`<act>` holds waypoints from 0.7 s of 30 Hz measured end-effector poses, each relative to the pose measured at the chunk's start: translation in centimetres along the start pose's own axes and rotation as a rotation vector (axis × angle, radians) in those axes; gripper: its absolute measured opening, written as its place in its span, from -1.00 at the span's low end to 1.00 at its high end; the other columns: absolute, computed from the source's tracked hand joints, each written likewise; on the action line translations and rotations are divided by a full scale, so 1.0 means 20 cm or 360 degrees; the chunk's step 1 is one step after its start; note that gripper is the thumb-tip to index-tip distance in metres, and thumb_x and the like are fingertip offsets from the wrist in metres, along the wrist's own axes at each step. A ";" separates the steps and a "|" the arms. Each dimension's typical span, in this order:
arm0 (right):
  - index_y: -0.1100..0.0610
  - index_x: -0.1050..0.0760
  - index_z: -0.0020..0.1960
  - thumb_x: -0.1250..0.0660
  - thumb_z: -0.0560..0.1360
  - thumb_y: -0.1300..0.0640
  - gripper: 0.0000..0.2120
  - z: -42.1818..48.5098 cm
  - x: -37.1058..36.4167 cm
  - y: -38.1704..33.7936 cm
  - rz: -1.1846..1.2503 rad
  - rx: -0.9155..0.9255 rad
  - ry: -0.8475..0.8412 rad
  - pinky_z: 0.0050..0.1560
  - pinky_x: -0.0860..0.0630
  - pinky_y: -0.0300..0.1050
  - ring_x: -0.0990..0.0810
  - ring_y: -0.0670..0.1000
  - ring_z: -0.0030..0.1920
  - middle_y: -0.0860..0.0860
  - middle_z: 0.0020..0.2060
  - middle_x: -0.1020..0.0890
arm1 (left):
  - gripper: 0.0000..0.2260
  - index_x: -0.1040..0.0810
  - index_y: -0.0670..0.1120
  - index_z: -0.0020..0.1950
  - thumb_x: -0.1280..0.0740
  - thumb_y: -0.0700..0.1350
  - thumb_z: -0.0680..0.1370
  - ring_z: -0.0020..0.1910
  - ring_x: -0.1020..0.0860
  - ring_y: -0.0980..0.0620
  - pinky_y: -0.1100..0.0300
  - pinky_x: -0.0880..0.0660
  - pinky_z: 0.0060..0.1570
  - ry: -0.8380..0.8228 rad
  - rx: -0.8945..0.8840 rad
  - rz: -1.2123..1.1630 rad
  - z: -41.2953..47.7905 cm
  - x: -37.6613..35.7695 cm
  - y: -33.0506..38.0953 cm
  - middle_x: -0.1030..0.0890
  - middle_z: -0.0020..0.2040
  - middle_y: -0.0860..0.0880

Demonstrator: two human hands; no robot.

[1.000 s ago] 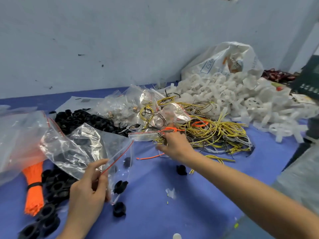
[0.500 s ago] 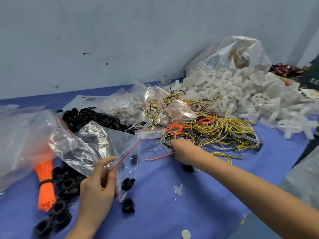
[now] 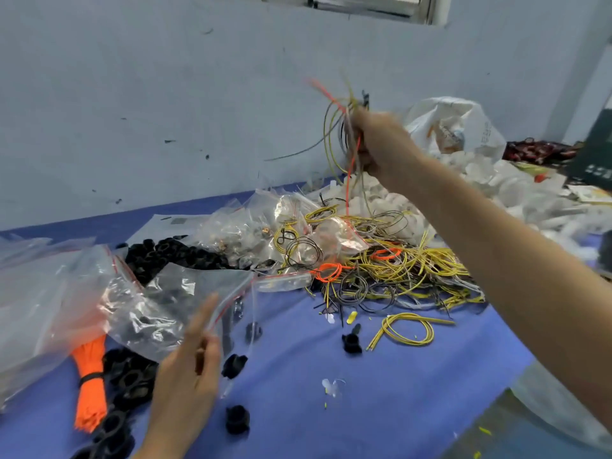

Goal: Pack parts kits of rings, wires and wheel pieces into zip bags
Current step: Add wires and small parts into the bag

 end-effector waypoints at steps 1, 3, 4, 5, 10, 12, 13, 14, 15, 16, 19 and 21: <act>0.07 -0.24 -0.40 -0.13 0.56 0.14 -0.65 0.00 -0.02 -0.04 0.0212 -0.0024 -0.0003 -0.49 -0.25 -0.21 -0.23 -0.05 -0.62 -0.03 -0.57 -0.26 | -0.62 -0.48 0.27 0.25 -0.15 -0.19 0.62 -0.45 -0.43 0.20 0.38 -0.33 -0.40 -0.0033 -0.0109 0.0056 0.02 -0.02 0.07 -0.52 -0.28 0.19; 0.06 -0.20 -0.41 -0.12 0.57 0.14 -0.63 -0.05 -0.12 -0.06 0.0558 -0.0115 -0.0124 -0.45 -0.26 -0.21 -0.25 -0.02 -0.57 -0.01 -0.56 -0.29 | -0.67 -0.64 0.16 -0.09 -0.19 -0.23 0.50 -0.39 -0.46 0.20 0.30 -0.36 -0.33 -0.0144 -0.0121 -0.0059 0.06 -0.11 0.15 -0.52 -0.23 0.22; 0.08 -0.19 -0.41 -0.12 0.58 0.14 -0.62 -0.09 -0.19 -0.03 0.0691 -0.0193 -0.0213 -0.43 -0.30 -0.20 -0.30 0.01 -0.53 0.01 -0.57 -0.35 | -0.70 -0.65 0.14 -0.20 -0.19 -0.20 0.43 -0.42 -0.45 0.20 0.24 -0.37 -0.34 -0.0234 0.0023 -0.0230 0.07 -0.17 0.16 -0.53 -0.25 0.21; 0.10 -0.19 -0.40 -0.11 0.59 0.14 -0.62 -0.14 -0.26 0.02 0.0795 -0.0287 -0.0295 -0.40 -0.37 -0.18 -0.36 0.04 -0.50 0.04 -0.58 -0.41 | -0.73 -0.66 0.11 -0.25 -0.19 -0.13 0.40 -0.46 -0.43 0.18 0.18 -0.37 -0.34 -0.0330 0.0224 -0.0430 0.07 -0.24 0.16 -0.53 -0.30 0.19; 0.12 -0.16 -0.36 -0.02 0.60 0.18 -0.66 -0.34 -0.52 0.26 0.1267 -0.0627 -0.0438 -0.33 -0.41 -0.09 -0.45 0.02 -0.61 0.06 -0.65 -0.43 | -0.44 -0.72 -0.04 -0.10 -0.08 0.32 0.44 -0.44 -0.42 0.15 0.14 -0.32 -0.17 -0.0448 0.0986 -0.1307 0.01 -0.46 0.24 -0.55 -0.40 0.12; 0.15 -0.22 -0.30 0.00 0.59 0.22 -0.72 -0.38 -0.56 0.34 0.1189 -0.0579 -0.0345 -0.25 -0.42 -0.04 -0.47 0.03 -0.60 0.05 -0.65 -0.46 | -0.30 -0.71 -0.05 -0.02 0.03 0.38 0.36 -0.41 -0.43 0.14 0.17 -0.30 -0.16 -0.0334 0.1143 -0.1560 0.01 -0.48 0.25 -0.55 -0.34 0.04; 0.17 -0.27 -0.26 -0.02 0.58 0.25 -0.76 -0.40 -0.57 0.38 0.1104 -0.0548 -0.0303 -0.24 -0.44 -0.03 -0.49 0.04 -0.57 0.05 -0.63 -0.48 | -0.26 -0.71 -0.07 0.02 0.01 0.41 0.33 -0.38 -0.43 0.11 0.17 -0.29 -0.19 -0.0257 0.1213 -0.1681 0.01 -0.47 0.24 -0.54 -0.31 0.00; 0.18 -0.33 -0.22 -0.03 0.56 0.28 -0.79 -0.42 -0.58 0.42 0.1070 -0.0537 -0.0279 -0.28 -0.46 -0.05 -0.49 0.02 -0.56 0.03 -0.60 -0.48 | -0.23 -0.69 -0.08 0.06 -0.01 0.44 0.31 -0.35 -0.43 0.08 0.17 -0.29 -0.21 -0.0177 0.1269 -0.1779 0.02 -0.46 0.23 -0.55 -0.26 -0.03; 0.19 -0.36 -0.19 -0.02 0.55 0.32 -0.79 -0.44 -0.59 0.45 0.1091 -0.0540 -0.0272 -0.35 -0.43 -0.10 -0.46 -0.01 -0.56 0.02 -0.59 -0.45 | -0.21 -0.68 -0.07 0.09 -0.02 0.47 0.28 -0.31 -0.42 0.05 0.17 -0.30 -0.21 -0.0109 0.1298 -0.1847 0.03 -0.44 0.21 -0.56 -0.22 -0.04; 0.19 -0.38 -0.18 -0.01 0.53 0.35 -0.78 -0.45 -0.61 0.47 0.1134 -0.0550 -0.0277 -0.41 -0.34 -0.16 -0.40 -0.04 -0.59 0.00 -0.60 -0.40 | -0.20 -0.67 -0.05 0.11 -0.03 0.49 0.25 -0.28 -0.43 0.04 0.17 -0.31 -0.20 -0.0068 0.1310 -0.1891 0.04 -0.42 0.19 -0.57 -0.19 -0.04; 0.19 -0.38 -0.19 -0.01 0.51 0.37 -0.77 -0.52 -0.67 0.52 0.1282 -0.0604 -0.0300 -0.34 -0.07 -0.14 -0.25 -0.08 -0.62 -0.01 -0.60 -0.35 | -0.16 -0.64 -0.07 0.12 -0.07 0.52 0.20 -0.10 -0.47 0.00 0.13 -0.33 -0.06 -0.0021 0.1348 -0.1831 0.03 -0.39 0.15 -0.60 -0.10 -0.04; 0.20 -0.43 -0.22 -0.03 0.48 0.34 -0.76 -0.57 -0.71 0.53 0.1326 -0.0654 -0.0335 -0.41 -0.23 -0.19 -0.23 -0.07 -0.60 0.03 -0.57 -0.47 | -0.22 -0.63 -0.08 0.04 -0.10 0.50 0.22 -0.01 -0.46 -0.05 0.11 -0.32 -0.06 -0.0026 0.1392 -0.1835 0.02 -0.40 0.14 -0.59 -0.08 -0.08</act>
Point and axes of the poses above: each hand's wrist, its own z-axis towards the middle knuckle, its own x-axis out of the back of the hand, y = z × x, the point moved 10 cm from there along z, towards the middle knuckle
